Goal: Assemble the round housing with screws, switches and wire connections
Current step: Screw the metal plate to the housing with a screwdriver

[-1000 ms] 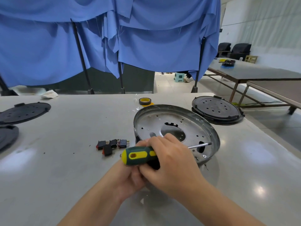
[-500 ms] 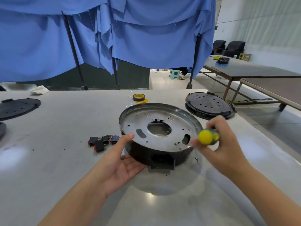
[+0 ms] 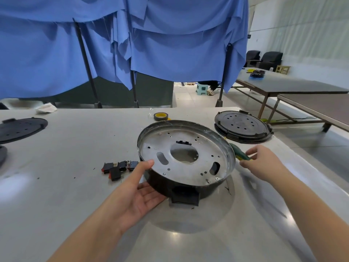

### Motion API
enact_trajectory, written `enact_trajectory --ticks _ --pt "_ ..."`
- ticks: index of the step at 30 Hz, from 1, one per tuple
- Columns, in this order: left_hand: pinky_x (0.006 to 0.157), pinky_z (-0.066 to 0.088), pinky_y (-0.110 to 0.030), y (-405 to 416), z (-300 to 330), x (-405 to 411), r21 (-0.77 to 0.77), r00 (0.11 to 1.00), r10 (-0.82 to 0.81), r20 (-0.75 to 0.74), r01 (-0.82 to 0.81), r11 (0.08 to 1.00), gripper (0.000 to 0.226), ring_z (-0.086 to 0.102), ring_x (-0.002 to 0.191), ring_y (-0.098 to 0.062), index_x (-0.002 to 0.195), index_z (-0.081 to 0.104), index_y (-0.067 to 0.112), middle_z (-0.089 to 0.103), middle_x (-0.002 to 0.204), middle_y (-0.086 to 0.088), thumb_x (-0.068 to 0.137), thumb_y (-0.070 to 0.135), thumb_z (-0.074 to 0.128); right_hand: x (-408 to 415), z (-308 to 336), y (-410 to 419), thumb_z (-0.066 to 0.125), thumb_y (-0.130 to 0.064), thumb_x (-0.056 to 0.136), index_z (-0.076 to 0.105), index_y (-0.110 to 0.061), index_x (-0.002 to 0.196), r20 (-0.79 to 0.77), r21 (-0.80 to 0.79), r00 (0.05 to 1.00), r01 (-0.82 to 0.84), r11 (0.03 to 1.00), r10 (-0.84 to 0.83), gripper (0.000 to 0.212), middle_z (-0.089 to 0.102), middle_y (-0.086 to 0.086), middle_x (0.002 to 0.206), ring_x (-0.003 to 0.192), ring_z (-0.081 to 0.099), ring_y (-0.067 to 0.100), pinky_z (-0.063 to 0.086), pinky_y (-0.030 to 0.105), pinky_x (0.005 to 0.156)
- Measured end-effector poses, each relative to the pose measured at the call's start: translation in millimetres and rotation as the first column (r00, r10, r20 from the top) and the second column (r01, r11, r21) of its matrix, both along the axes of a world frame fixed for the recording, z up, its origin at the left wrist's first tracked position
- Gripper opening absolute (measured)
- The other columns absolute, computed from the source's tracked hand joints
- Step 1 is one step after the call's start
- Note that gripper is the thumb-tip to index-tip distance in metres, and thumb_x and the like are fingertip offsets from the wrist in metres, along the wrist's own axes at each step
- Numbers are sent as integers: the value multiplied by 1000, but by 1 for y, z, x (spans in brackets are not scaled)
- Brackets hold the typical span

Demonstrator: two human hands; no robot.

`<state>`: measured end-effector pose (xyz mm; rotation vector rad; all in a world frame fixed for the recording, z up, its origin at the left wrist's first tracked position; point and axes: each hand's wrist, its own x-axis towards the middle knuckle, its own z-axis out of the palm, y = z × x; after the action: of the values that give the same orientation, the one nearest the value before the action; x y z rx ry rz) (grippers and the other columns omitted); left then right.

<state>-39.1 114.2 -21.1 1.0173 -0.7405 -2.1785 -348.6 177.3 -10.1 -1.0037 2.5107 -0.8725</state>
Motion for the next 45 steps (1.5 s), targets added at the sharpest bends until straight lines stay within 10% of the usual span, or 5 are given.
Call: enact_trajectory --ticks 7,15,23,32,45 --pt "79 60 -43 0 3 2 0 1000 -8 -15 8 1000 80 71 94 -35 116 59 -7 70 107 -25 52 35 82 11 -14 2 74 -34 77 50 -20 94 -203 57 979 -8 998 19 33 58 -2 80 69 56 15 39 27 52" --pt "65 61 -41 -5 12 12 -16 995 28 -100 -30 999 55 73 82 -33 97 73 -4 72 97 -21 59 35 79 30 -5 5 66 -42 82 58 -19 110 -494 44 866 -62 997 76 37 54 4 106 101 48 23 45 34 79" --pt "73 60 -45 -23 19 29 -16 942 227 -247 -238 971 42 72 93 -31 88 65 3 73 98 -19 62 33 79 62 17 1 70 -42 76 63 -25 90 -262 50 922 -281 958 284 23 61 -7 88 83 57 13 44 27 69" --pt "82 55 -35 -38 13 38 -21 884 417 -213 -431 902 55 71 98 -27 114 58 4 67 111 -17 73 38 73 163 -10 -37 74 -39 73 69 -24 79 21 15 775 -632 775 632 17 70 -11 80 67 59 0 47 19 62" --pt "84 54 -34 -37 10 35 -31 885 398 -241 -417 909 52 68 100 -26 104 58 5 67 108 -17 68 38 73 210 -31 -63 60 -21 85 71 -18 89 -168 -103 782 -619 779 600 12 70 -2 94 89 62 18 50 28 77"
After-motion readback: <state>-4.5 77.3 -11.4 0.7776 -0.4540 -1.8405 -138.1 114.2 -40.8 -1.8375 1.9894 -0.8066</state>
